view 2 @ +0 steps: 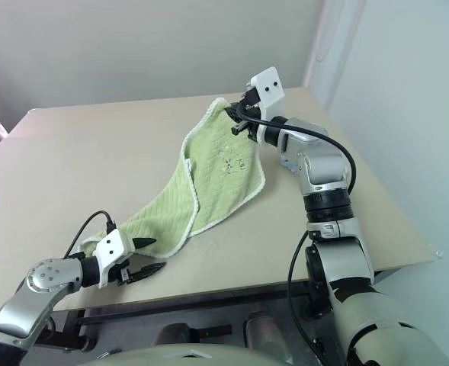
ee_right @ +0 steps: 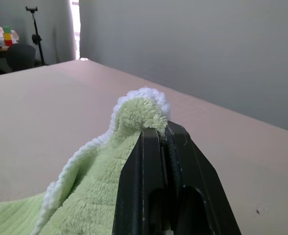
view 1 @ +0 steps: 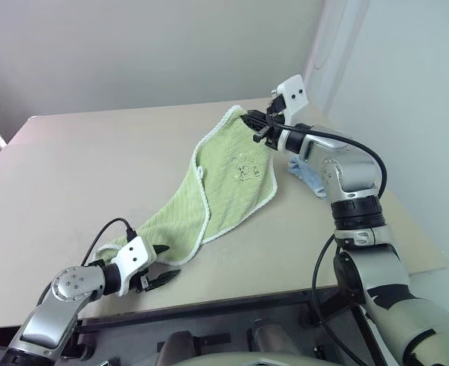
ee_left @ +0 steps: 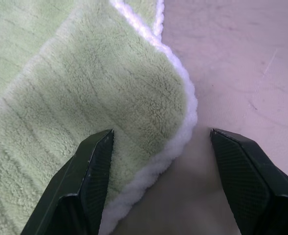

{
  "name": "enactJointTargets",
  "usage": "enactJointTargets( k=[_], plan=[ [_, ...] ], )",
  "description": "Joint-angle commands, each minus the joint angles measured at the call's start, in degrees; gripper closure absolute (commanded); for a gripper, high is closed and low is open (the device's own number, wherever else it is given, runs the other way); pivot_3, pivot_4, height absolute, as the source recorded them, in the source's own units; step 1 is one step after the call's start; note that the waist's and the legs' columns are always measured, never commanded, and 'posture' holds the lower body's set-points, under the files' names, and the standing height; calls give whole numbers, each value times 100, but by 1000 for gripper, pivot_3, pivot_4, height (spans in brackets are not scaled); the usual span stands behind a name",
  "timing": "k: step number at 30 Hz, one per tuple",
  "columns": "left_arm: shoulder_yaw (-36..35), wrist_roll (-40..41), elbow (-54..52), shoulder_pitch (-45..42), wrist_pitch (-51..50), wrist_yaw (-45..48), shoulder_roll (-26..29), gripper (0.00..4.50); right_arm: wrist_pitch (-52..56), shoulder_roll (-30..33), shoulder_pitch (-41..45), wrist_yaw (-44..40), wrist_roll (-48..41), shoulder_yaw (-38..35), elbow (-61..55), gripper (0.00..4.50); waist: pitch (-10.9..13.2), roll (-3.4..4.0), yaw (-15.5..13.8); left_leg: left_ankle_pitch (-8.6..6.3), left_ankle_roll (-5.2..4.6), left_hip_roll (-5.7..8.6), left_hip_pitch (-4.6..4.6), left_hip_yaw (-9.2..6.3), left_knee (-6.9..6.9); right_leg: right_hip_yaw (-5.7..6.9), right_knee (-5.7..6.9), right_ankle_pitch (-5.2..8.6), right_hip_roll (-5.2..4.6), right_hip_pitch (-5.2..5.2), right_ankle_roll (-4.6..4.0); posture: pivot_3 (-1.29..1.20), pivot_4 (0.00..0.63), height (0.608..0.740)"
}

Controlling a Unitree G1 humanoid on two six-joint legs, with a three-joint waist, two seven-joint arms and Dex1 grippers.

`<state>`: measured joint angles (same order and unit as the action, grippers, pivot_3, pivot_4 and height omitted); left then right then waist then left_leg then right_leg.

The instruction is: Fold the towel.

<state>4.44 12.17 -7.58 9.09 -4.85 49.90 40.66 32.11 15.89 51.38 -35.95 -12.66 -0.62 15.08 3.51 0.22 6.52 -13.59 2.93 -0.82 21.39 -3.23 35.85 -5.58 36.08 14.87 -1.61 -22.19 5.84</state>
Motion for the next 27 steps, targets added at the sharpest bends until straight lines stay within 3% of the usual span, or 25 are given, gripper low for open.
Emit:
enactJointTargets(
  k=[1,6,13,21,27],
  plan=[
    [205,-439,740,-171,124,-128,-109,1147,-69,-10,115,41,-95,-53,-129,4468,-6,11,-40,0,1,1,0,0,0,0,-1,-1,-1,0,-2,0,0,740],
    [115,-125,877,-483,28,-51,-376,1147,-101,-18,125,58,-69,-39,-50,4468,-6,30,-97,-12,19,2,6,-4,-2,2,-23,-9,-3,-2,-15,0,0,740],
    [-109,571,-30,-613,-890,215,-338,1147,-100,-19,98,89,-53,-35,-6,4468,-6,45,-57,-12,19,2,23,-7,-54,12,-144,-32,-8,-2,-49,0,0,740],
    [99,83,-9,-723,-789,178,-179,1147,-152,-22,130,128,-36,-36,96,4468,-6,30,-69,2,-5,2,8,-10,-7,6,13,-50,12,-51,-18,0,0,740],
    [311,-164,23,-826,-769,126,-303,1147,-196,15,169,135,-15,-27,190,4468,-7,29,-112,-17,-41,1,28,-12,-87,6,25,-23,16,-105,-21,0,0,740]
  ],
)
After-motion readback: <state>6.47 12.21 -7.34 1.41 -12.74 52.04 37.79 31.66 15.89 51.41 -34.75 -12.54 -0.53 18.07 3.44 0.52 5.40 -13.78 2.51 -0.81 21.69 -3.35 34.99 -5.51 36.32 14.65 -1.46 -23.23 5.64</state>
